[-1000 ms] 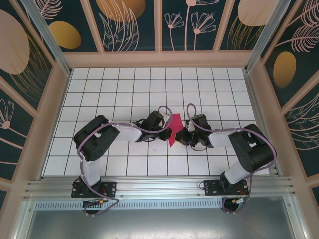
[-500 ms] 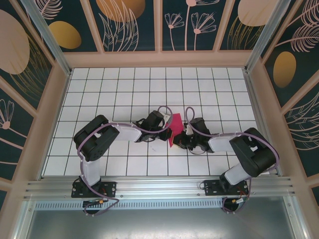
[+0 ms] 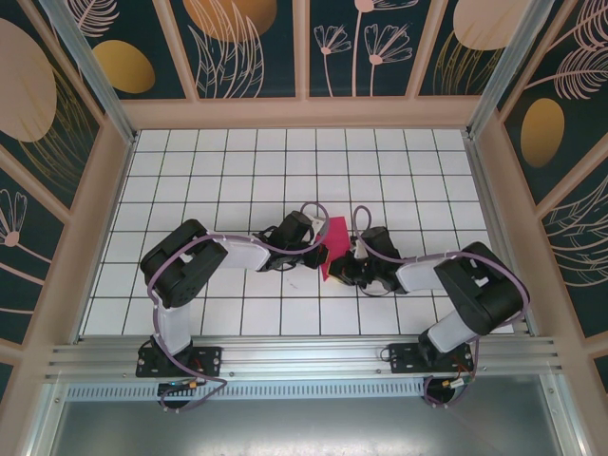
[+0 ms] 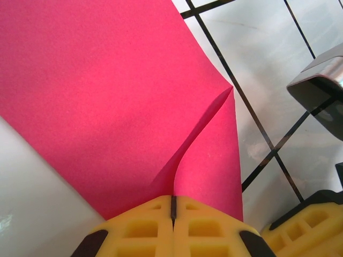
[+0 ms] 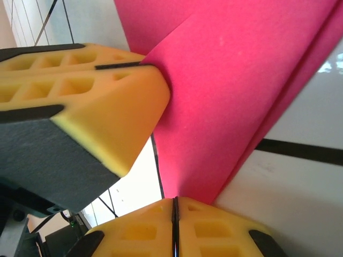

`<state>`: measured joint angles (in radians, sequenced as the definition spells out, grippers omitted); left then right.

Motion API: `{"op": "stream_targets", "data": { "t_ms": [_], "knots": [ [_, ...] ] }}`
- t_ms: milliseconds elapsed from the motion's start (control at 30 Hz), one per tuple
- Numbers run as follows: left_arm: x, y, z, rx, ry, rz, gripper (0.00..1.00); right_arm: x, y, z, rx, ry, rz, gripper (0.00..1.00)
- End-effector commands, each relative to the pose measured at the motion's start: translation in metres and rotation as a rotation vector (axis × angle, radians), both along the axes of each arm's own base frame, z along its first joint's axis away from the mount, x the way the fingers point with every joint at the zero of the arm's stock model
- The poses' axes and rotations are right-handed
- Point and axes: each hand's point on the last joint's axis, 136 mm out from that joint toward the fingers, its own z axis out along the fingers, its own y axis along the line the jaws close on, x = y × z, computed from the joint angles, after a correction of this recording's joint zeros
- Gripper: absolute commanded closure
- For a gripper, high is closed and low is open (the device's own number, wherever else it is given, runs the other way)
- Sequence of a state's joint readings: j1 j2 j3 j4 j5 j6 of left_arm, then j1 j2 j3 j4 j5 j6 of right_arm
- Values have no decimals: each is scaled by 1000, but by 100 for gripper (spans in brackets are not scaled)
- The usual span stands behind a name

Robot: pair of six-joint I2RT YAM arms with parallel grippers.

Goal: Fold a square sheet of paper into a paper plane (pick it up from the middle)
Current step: Third fold the triangle at the center of the table.

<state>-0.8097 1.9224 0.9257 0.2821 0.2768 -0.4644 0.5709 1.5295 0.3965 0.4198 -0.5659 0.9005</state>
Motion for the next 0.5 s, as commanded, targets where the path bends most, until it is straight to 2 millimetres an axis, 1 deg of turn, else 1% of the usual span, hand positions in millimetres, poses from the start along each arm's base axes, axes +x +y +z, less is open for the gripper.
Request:
{"op": "stream_targets", "data": {
  "t_ms": [0,100,200,267,333,467],
  "knots": [
    [-9,19,-25,102,47,14,100,-1,-1,9,-1,-28,-6,90],
    [-7,16,-21,99,38,-4,100,-3,-5,5,-16,-24,-16,90],
    [-5,14,-20,104,33,-9,100,1,-7,4,-39,-32,-32,90],
    [-5,14,-20,106,35,-13,100,4,-5,8,-32,-42,-32,89],
    [-6,13,-21,108,37,-18,100,4,2,13,-6,-47,-13,90],
    [-5,12,-22,109,39,-21,100,-2,7,9,0,-35,4,90]
  ]
}}
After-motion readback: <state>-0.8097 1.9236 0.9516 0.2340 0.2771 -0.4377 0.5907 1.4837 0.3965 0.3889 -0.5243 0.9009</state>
